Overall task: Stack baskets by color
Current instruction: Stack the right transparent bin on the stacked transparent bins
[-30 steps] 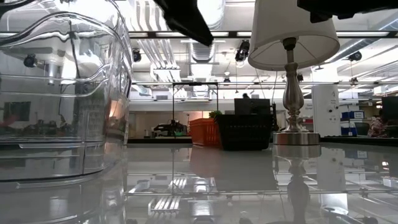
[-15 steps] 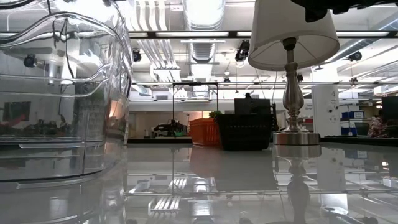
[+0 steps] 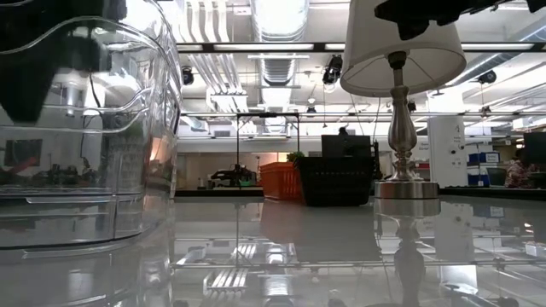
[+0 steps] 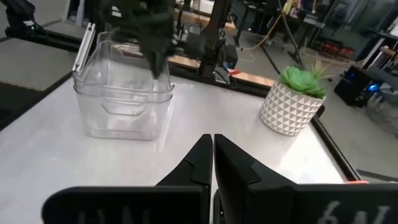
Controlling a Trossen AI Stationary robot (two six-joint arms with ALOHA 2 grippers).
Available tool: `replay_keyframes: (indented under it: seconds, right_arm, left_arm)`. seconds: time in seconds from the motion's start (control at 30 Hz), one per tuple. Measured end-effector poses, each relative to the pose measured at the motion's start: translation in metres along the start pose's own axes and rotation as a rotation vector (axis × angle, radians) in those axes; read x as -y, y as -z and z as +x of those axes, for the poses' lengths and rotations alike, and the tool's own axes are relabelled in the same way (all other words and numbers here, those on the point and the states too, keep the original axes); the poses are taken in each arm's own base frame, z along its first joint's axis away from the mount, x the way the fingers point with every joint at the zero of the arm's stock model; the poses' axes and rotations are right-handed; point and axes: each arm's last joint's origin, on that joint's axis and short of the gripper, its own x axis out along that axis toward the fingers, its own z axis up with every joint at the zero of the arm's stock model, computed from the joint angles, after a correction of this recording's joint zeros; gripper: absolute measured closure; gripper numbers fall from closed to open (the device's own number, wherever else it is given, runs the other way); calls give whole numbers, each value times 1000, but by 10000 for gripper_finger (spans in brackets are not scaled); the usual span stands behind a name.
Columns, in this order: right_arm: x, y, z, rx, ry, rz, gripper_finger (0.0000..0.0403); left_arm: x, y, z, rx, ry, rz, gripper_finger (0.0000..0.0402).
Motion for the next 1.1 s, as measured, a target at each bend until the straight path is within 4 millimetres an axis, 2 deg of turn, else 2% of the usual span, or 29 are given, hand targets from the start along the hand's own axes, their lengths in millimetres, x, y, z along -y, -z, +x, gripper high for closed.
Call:
replay_keyframes:
  seconds: [0.23, 0.33, 0.43, 0.6, 0.73, 0.83, 0.93, 1.1]
  right_arm:
    - [-8, -2, 10, -27, -34, 27, 394]
    - [-10, 0, 13, -41, -39, 44, 394]
    - [-10, 2, 15, -53, -38, 91, 394]
    - [-17, 5, 17, -93, -61, 286, 394]
    - [-32, 6, 15, -131, -125, 417, 394]
    - [-43, -1, 13, -169, -147, 527, 394]
    - [-56, -12, 15, -204, -148, 575, 394]
    - [-78, -33, 31, -324, -146, 589, 394]
  left_arm:
    - [-27, 7, 29, 6, -229, -40, 401]
    - [-40, -2, 34, 86, -326, -58, 400]
    - [-51, -10, 36, 110, -338, -49, 400]
    - [-55, -11, 34, 101, -334, -8, 400]
    - [-55, -7, 22, 140, -314, 36, 400]
    - [-54, -4, 6, 226, -281, 90, 400]
    - [-54, -5, -16, 392, -240, 160, 400]
    - [-56, -4, -43, 758, -210, 310, 400]
